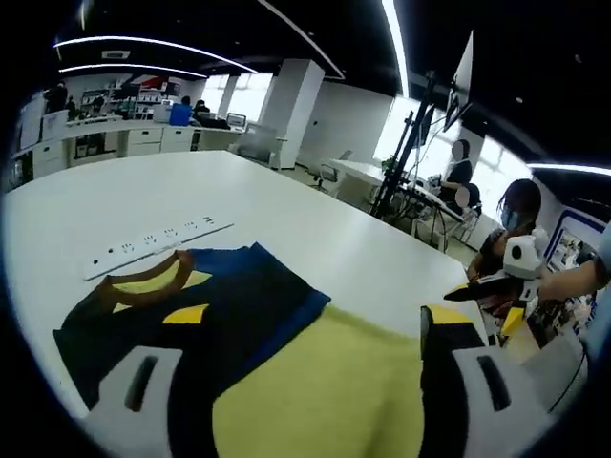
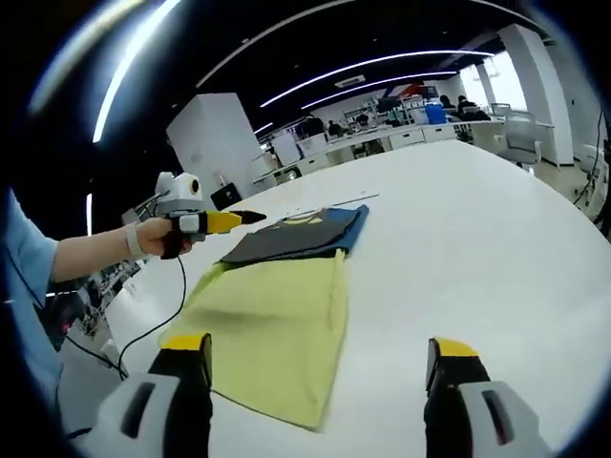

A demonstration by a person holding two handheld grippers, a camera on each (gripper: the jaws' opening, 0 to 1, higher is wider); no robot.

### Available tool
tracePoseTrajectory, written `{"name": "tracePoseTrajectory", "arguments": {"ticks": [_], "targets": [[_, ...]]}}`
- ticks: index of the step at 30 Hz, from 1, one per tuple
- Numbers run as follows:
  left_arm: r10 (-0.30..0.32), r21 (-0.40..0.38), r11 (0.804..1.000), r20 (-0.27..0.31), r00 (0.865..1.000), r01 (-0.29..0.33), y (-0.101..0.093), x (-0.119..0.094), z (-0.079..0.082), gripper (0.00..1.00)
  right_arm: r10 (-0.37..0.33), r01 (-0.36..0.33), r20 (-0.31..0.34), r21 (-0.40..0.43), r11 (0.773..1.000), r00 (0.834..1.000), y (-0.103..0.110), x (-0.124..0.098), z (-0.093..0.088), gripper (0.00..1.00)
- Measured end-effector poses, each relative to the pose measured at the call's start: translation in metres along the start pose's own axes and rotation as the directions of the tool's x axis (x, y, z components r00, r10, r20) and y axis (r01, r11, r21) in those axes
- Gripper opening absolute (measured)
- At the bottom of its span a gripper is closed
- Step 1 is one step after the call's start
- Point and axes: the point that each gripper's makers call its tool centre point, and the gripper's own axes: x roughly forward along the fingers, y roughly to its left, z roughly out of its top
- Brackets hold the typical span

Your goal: Fold the garment on the visible template until the final outline fits inside the template.

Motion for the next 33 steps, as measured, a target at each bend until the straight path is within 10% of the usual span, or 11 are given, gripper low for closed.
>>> {"name": "tracePoseTrajectory", "arguments": {"ticks": [12,24,33], "targets": [[0.115,-0.04,0.993,0.046,0.992,-0.113,0.012,-0.087,-0.03,1.0,0.024,-0.026,-0.024,-0.083,0.996,0.999,0.005,0.007,0.007,0.94],[0.327,-0.166,0.938,0.141,0.934,-0.303,0.015,-0.185,-0.067,1.0,0.013,-0.014,-0.015,-0.123,0.992,1.0,0.002,0.0,0.019,0.95],[0.372,-0.175,0.92,0.114,0.921,-0.35,-0.001,-0.223,-0.093,0.99,0.029,-0.032,-0.023,-0.147,0.989,0.999,0.01,0.0,0.021,0.94]]}}
